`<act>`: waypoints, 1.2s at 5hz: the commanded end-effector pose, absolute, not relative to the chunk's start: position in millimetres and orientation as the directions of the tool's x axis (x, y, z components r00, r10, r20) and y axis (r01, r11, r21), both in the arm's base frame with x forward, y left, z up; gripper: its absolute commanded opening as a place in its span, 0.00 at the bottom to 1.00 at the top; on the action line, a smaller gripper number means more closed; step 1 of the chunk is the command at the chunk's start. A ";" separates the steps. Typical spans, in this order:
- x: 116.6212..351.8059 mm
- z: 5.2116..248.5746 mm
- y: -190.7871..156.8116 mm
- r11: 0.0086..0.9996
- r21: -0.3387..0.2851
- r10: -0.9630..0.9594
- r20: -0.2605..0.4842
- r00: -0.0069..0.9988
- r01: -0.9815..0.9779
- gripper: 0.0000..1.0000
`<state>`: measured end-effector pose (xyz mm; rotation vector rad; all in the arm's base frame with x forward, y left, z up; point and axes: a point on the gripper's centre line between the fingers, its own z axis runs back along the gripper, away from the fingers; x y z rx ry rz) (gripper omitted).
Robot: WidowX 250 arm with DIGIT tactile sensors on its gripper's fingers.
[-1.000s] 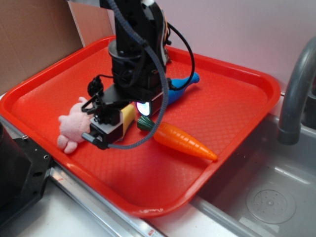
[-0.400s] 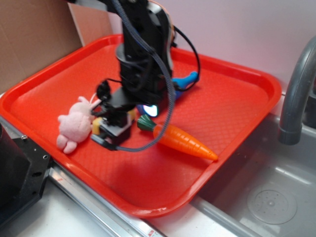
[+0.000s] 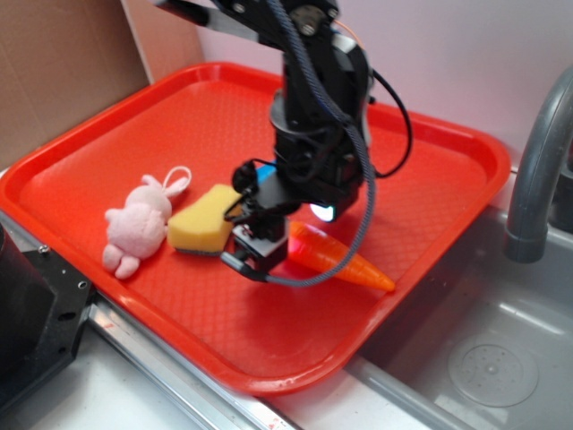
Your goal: Grab the carrot.
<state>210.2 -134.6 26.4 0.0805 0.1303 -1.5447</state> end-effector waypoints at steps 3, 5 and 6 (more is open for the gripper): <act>181.2 117.1 -111.7 0.276 0.076 -0.951 -0.125 0.284 0.958 0.00; 133.6 175.8 -50.0 0.708 0.059 -0.704 -0.020 0.710 0.703 0.00; 112.9 172.5 -15.0 0.863 0.026 -0.506 0.081 0.859 0.505 0.00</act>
